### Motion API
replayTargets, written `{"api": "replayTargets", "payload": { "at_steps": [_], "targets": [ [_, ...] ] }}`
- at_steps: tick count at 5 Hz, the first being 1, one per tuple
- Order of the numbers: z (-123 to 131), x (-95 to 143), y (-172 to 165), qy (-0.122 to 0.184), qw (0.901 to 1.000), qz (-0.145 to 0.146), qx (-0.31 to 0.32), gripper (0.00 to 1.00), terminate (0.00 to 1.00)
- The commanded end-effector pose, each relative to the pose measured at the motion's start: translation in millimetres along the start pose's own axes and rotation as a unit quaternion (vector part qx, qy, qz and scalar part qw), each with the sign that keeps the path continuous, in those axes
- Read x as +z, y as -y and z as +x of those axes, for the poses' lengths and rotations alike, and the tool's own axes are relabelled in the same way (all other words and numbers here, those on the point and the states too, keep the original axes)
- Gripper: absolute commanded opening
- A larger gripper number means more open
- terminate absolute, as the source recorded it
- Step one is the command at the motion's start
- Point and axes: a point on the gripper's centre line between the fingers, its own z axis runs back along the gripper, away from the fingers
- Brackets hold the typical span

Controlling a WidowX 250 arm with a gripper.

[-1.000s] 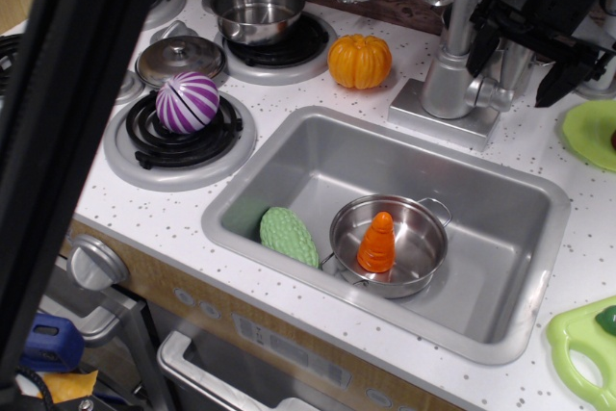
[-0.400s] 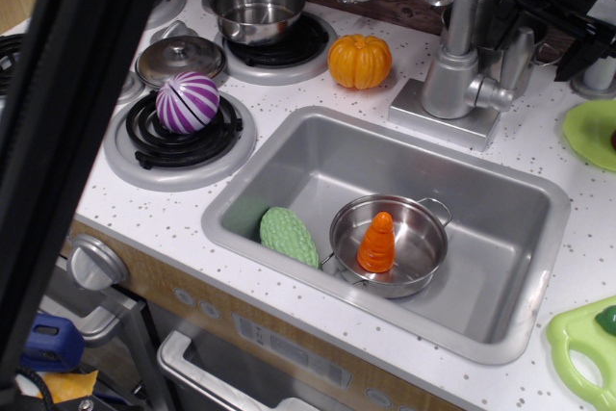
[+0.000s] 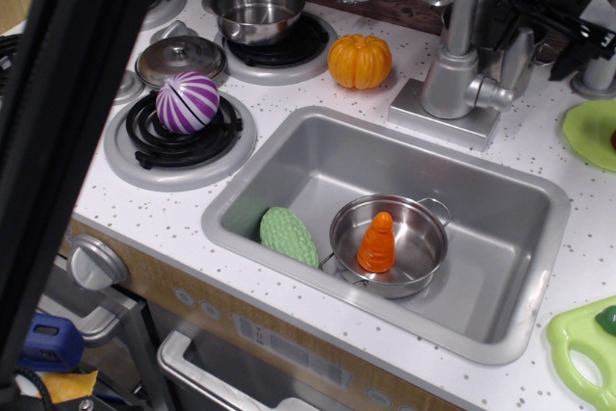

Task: Turn lever vertical to front

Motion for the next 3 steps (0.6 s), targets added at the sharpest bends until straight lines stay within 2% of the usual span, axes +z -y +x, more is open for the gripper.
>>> {"api": "replayTargets", "payload": {
  "at_steps": [1,2,3],
  "targets": [
    [14,22,-10,0.025,0.9996,-0.011,0.008,0.00,0.00],
    [11,22,-7,0.017,0.9995,-0.015,0.023,0.00,0.00],
    [-3,30,3,-0.013,0.9977,-0.029,0.060,0.00,0.00]
  ]
}}
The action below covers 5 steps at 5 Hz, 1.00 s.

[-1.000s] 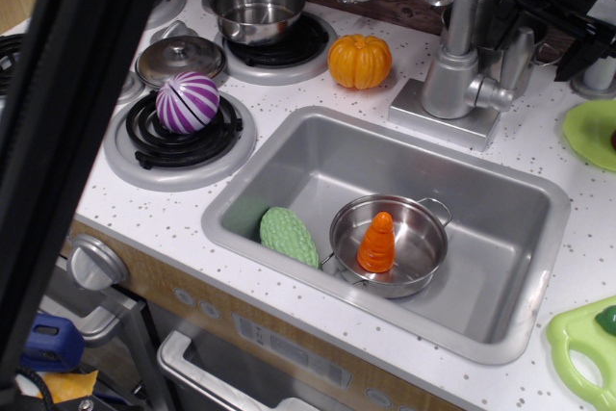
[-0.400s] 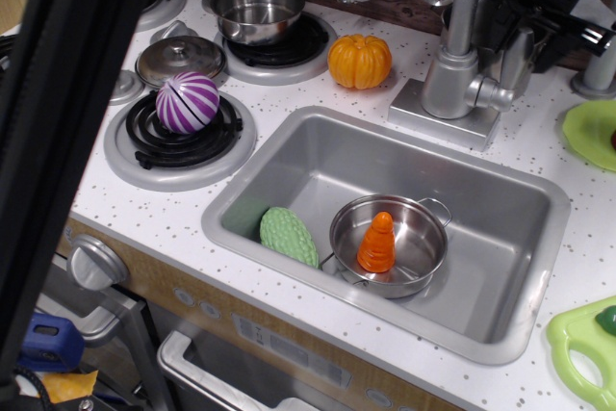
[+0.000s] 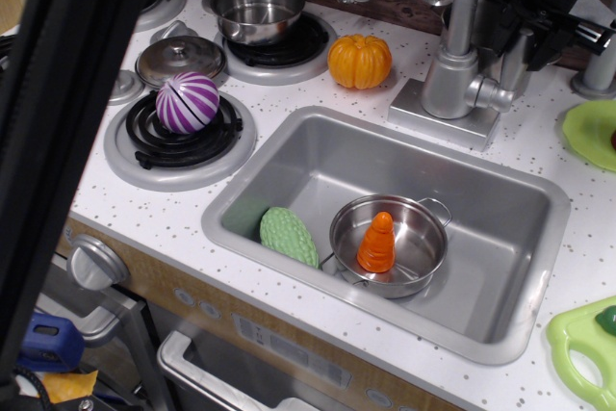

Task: Turn lever vertical to front

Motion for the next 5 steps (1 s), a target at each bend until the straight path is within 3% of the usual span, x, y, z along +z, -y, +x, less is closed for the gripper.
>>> {"api": "replayTargets", "payload": {
  "at_steps": [1,3,4,5],
  "targets": [
    [-8,34,7,-0.010,0.9974,-0.021,0.068,0.00,0.00],
    [-22,33,14,-0.033,0.9921,-0.036,0.116,0.00,0.00],
    [-30,33,18,-0.073,0.9862,-0.049,0.140,0.00,0.00],
    [-34,34,23,-0.110,0.9824,-0.043,0.145,0.00,0.00]
  ]
}}
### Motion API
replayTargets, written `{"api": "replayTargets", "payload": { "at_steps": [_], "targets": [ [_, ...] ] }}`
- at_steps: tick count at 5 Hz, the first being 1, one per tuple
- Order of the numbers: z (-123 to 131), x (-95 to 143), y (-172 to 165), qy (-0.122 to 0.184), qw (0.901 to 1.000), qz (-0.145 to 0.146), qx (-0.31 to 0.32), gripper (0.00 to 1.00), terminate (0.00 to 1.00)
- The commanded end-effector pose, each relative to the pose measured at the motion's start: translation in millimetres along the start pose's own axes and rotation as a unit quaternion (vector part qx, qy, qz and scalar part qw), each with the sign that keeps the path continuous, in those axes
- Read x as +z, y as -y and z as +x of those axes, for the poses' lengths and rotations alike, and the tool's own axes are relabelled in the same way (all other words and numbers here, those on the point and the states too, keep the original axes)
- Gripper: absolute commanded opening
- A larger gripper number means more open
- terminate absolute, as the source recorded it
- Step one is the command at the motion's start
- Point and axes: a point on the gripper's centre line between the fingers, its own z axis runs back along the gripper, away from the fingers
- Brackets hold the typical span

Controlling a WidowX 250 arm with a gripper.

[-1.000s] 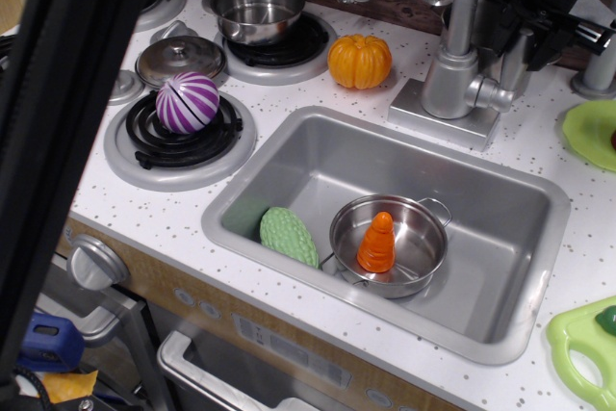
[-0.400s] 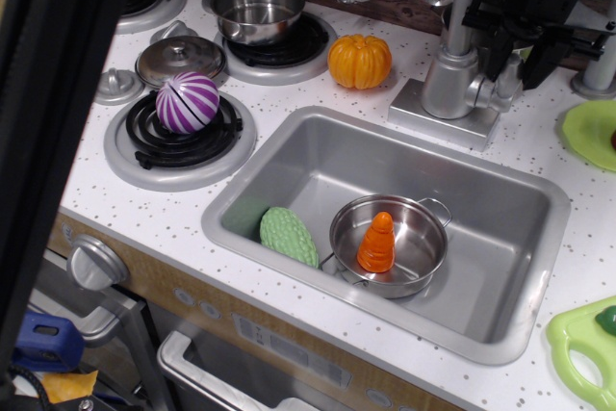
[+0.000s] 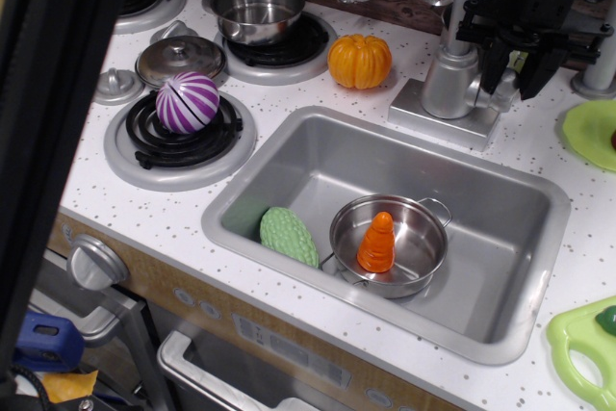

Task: Turn lever vertical to front

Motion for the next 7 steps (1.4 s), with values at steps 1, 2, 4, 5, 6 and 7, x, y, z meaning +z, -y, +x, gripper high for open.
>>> {"api": "replayTargets", "payload": {
  "at_steps": [1,2,4,5,6,7],
  "targets": [
    [-10,23,5,-0.029,0.9995,-0.012,-0.001,0.00,0.00],
    [-16,18,8,-0.024,0.9997,0.000,0.002,0.00,0.00],
    [-41,4,12,0.013,0.9995,0.016,0.024,0.00,0.00],
    [-46,-6,10,0.026,0.9992,0.008,0.028,0.00,0.00],
    [-44,-16,6,0.032,0.9992,-0.006,0.024,0.00,0.00],
    [-45,-23,5,0.043,0.9986,-0.019,0.023,0.00,1.00]
  ]
}}
